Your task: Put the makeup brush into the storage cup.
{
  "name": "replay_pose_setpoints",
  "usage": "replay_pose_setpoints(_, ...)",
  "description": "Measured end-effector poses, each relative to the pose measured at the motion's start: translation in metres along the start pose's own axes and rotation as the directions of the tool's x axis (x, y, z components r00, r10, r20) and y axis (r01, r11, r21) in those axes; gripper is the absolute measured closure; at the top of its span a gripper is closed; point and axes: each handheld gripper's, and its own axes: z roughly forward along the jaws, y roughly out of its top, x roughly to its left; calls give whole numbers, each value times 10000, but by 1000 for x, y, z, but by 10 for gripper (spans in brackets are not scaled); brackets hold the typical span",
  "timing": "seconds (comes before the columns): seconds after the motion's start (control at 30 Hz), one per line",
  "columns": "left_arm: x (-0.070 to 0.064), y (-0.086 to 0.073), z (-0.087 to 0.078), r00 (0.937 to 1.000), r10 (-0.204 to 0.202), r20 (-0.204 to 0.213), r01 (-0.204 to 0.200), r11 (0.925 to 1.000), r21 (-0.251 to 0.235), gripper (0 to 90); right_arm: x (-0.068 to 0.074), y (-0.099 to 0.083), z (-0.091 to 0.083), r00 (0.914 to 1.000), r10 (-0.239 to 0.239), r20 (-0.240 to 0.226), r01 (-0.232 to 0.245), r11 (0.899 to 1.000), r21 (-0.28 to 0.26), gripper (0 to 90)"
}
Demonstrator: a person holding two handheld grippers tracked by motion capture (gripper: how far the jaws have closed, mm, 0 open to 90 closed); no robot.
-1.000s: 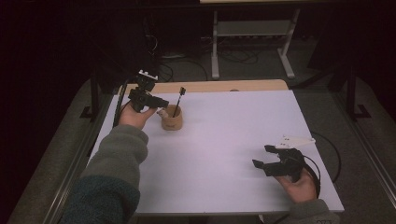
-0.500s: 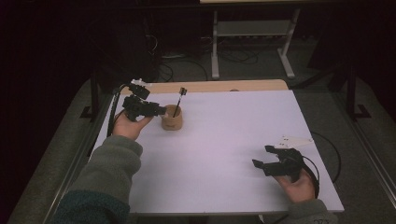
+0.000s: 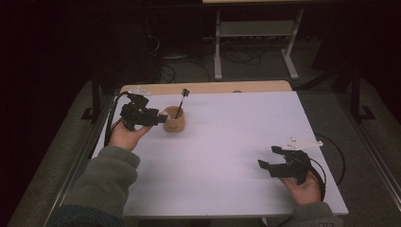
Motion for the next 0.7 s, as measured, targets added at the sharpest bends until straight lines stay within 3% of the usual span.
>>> replay_pose_setpoints(0.4, -9, -11, -9, 9996, 215, 165, -211, 9995, -250, 479, -1, 0, -2, 9999, 92, 104, -91, 9999, -112, 220)
replay_pose_setpoints(0.67, -14, -19, -11, 9986, 518, 123, -516, 9985, -160, 465, -1, 0, -3, 9998, 89, 150, -87, 9998, -157, 220)
replay_pose_setpoints(0.7, -16, -21, -11, 9991, 403, 139, -400, 9990, -224, 463, -1, -1, -4, 9999, 88, 141, -85, 9998, -162, 220)
